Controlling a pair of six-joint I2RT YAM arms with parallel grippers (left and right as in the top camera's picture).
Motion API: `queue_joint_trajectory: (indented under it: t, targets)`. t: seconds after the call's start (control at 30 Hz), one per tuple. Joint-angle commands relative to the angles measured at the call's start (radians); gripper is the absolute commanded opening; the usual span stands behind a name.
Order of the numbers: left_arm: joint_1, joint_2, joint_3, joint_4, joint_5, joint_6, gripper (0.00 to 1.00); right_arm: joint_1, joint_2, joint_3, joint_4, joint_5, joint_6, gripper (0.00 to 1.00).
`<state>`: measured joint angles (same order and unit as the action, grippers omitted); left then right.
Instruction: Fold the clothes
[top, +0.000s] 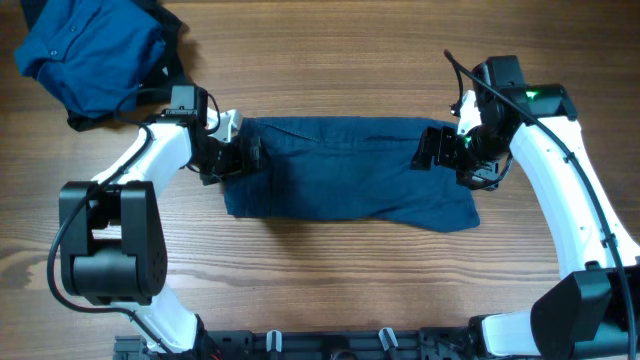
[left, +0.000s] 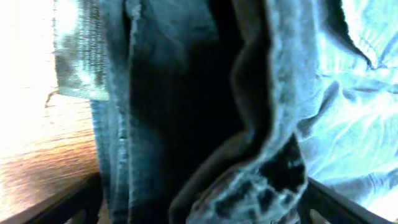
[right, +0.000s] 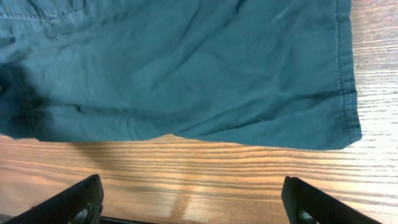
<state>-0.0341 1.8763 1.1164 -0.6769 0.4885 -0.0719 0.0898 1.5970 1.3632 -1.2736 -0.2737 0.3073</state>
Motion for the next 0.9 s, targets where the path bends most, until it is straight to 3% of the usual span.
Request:
queue_joint_trajectory:
  t: [0.0,0.17,0.27,0.3,0.43,0.6,0.87]
  targets:
    - [-0.006,0.026,-0.047,-0.003,0.047,0.0,0.91,0.002,-0.024,-0.004,0.006,-0.024,-0.018,0.93]
    - [-0.029,0.026,-0.06,-0.003,0.046,-0.011,0.78,0.002,-0.024,-0.004,0.022,-0.077,-0.02,0.92]
    - [-0.048,0.026,-0.06,0.004,0.046,-0.011,0.63,0.002,-0.024,-0.004,0.031,-0.087,-0.019,0.92]
    - [-0.054,0.026,-0.06,0.009,0.045,-0.01,0.56,0.002,-0.024,-0.004,0.031,-0.087,-0.019,0.92]
    - [-0.05,0.026,-0.06,0.036,0.045,-0.012,0.04,0.002,-0.024,-0.004,0.027,-0.087,-0.021,0.92]
    - [-0.019,0.026,-0.056,0.036,0.017,-0.014,0.04,0.002,-0.024,-0.004,0.027,-0.087,-0.043,0.92]
    - [0.059,0.022,0.092,-0.16,-0.144,-0.014,0.04,0.002,-0.024,-0.004,0.029,-0.086,-0.071,0.92]
